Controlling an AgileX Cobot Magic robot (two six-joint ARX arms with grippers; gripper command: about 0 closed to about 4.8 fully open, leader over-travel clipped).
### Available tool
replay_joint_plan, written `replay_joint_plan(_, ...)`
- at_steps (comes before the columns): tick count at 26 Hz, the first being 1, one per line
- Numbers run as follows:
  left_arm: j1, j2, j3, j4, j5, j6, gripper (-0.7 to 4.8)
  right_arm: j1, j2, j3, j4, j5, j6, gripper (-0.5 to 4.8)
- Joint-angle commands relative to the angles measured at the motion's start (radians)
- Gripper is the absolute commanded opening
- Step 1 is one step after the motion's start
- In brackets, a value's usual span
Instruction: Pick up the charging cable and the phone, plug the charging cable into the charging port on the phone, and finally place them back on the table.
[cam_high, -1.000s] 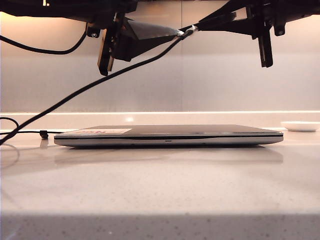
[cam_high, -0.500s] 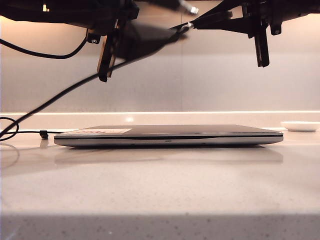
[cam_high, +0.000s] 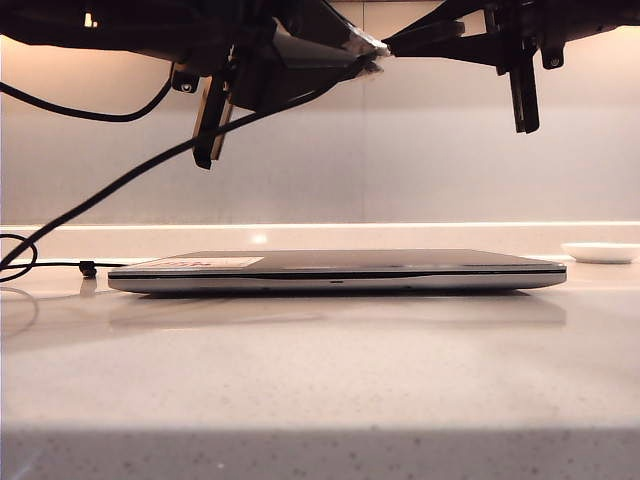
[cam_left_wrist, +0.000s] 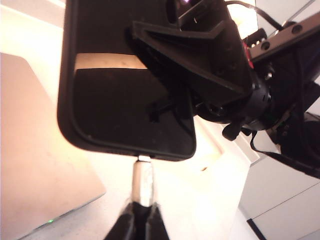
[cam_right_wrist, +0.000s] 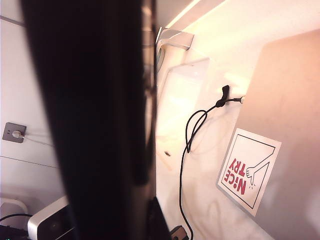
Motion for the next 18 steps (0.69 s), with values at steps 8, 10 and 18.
replay_joint_plan(8,0.005,-0.003,0.004,0.040,0.008,-0.026,-0.07,0.002,-0.008,0.007,0.039,-0.026,-0.062,-0.06)
replay_joint_plan(10,0.006,-0.003,0.004,0.040,0.008,-0.026,-0.07,0.003,-0.008,0.007,0.035,-0.027,-0.060,-0.06)
replay_joint_plan(18,0.006,-0.003,0.004,0.040,0.008,-0.018,-0.07,0.003,-0.008,0.007,-0.013,-0.045,-0.059,-0.06)
